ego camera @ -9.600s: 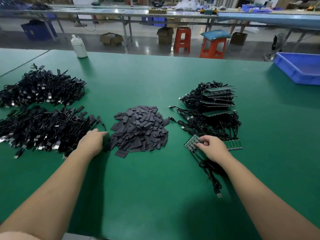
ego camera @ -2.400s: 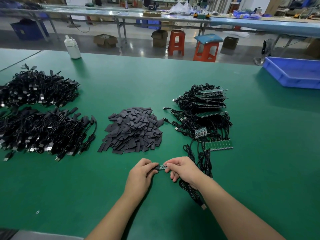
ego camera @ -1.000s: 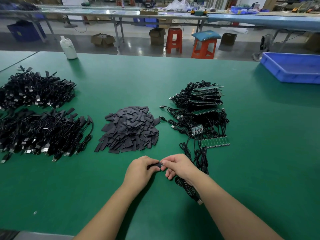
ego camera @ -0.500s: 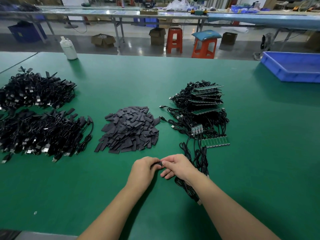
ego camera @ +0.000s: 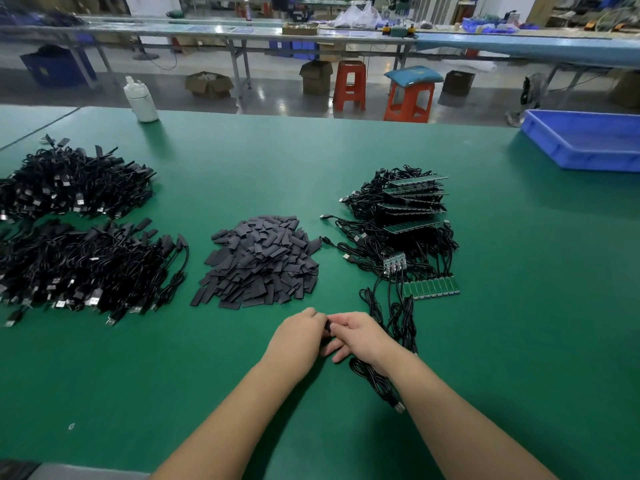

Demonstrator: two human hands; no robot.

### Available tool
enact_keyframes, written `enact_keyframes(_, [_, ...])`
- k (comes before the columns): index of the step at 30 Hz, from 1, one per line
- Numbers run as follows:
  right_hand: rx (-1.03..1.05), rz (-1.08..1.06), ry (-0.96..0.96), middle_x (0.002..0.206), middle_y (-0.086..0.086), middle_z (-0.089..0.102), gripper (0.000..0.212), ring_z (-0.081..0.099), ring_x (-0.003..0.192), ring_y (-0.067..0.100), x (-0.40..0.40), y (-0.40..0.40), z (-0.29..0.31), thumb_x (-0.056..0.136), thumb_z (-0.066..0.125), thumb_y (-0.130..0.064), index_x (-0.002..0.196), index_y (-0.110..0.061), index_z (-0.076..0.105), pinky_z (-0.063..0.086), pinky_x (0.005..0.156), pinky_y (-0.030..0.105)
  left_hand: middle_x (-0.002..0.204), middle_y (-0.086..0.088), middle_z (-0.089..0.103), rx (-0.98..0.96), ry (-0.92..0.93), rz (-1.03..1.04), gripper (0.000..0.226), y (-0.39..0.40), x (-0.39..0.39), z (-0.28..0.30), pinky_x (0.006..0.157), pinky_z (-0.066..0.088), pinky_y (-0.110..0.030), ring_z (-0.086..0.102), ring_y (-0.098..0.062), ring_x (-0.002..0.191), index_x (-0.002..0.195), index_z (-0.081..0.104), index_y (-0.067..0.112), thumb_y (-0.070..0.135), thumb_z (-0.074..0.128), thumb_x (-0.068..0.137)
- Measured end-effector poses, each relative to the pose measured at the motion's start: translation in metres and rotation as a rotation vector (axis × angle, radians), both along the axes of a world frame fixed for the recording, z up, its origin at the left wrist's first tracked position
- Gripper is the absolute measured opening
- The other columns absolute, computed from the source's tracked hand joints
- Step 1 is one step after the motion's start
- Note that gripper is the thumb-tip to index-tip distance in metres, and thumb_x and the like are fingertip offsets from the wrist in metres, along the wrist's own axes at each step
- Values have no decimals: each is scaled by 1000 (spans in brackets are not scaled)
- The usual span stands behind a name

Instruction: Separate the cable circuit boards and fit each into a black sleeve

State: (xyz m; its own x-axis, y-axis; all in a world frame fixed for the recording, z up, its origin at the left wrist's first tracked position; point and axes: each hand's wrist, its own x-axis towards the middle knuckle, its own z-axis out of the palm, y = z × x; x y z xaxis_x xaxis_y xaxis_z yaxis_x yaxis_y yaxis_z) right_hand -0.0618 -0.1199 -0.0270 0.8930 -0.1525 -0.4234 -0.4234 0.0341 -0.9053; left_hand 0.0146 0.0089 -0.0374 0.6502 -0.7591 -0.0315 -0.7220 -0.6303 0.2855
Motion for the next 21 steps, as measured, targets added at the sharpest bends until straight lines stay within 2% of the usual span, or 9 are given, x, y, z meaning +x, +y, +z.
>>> enact_keyframes(2, [-4, 7, -15, 98, 5, 70, 32, 69, 67, 13, 0, 1, 1, 104, 39, -2, 129, -3, 59, 57, 57, 23, 107, -2, 52, 27, -43, -49, 26, -1, 1, 4, 79, 43, -32, 57, -24, 100, 116, 58, 16, 15, 56, 91])
enact_keyframes(4, [2, 0, -22, 95, 4, 72, 28, 70, 66, 14, 0, 2, 2, 103, 43, -4, 123, -1, 62, 57, 57, 23, 118, -1, 49, -4, -70, -81, 37, -2, 1, 7, 81, 44, -31, 55, -23, 105, 124, 52, 15, 13, 60, 88])
enact_keyframes(7, [33, -94, -23, 93, 7, 72, 26, 69, 66, 14, 1, 0, 1, 101, 49, -6, 122, 1, 62, 57, 58, 25, 143, 2, 40, -266, 41, 78, 63, -1, -6, 9, 90, 46, -31, 55, -21, 113, 147, 34, 17, 12, 61, 89])
enact_keyframes(9, [102, -199, -47, 95, 7, 75, 27, 71, 73, 17, 1, -2, 1, 100, 54, -9, 123, 1, 61, 58, 64, 26, 135, 5, 50, -540, 230, 316, 55, 0, -12, 9, 95, 45, -28, 57, -14, 110, 145, 41, 19, 14, 59, 92])
enact_keyframes(11, [249, -349, -97, 102, 8, 76, 29, 74, 87, 22, 3, -2, 4, 99, 57, -11, 126, -2, 56, 59, 71, 29, 116, 7, 64, -648, 419, 486, 37, 1, -16, 10, 90, 47, -25, 62, -9, 99, 131, 56, 21, 19, 61, 93])
enact_keyframes(13, [435, -504, -177, 106, 11, 75, 34, 73, 97, 25, 8, 0, 8, 99, 56, -10, 131, -4, 48, 59, 77, 32, 97, 9, 72, -633, 571, 494, 20, 2, -19, 10, 83, 52, -27, 65, -10, 87, 112, 67, 24, 29, 63, 93])
enact_keyframes(15, [548, -598, -247, 106, 13, 75, 35, 72, 101, 25, 15, 5, 17, 99, 56, -7, 132, -4, 46, 58, 82, 32, 82, 8, 74, -633, 704, 445, 17, 1, -24, 12, 79, 55, -30, 68, -14, 78, 104, 70, 25, 36, 67, 90])
enact_keyframes(18, [607, -674, -282, 109, 16, 73, 35, 71, 104, 24, 26, 11, 30, 99, 53, -3, 133, -1, 47, 54, 94, 34, 84, 5, 76, -672, 870, 412, 16, -3, -31, 15, 82, 57, -38, 71, -16, 78, 100, 69, 25, 30, 74, 86])
enact_keyframes(21, [617, -684, -275, 112, 19, 71, 37, 68, 108, 25, 32, 14, 39, 99, 51, -2, 136, 1, 45, 50, 100, 36, 84, 1, 76, -691, 846, 426, 17, -1, -28, 18, 75, 55, -36, 65, -14, 69, 99, 69, 23, 22, 76, 84])
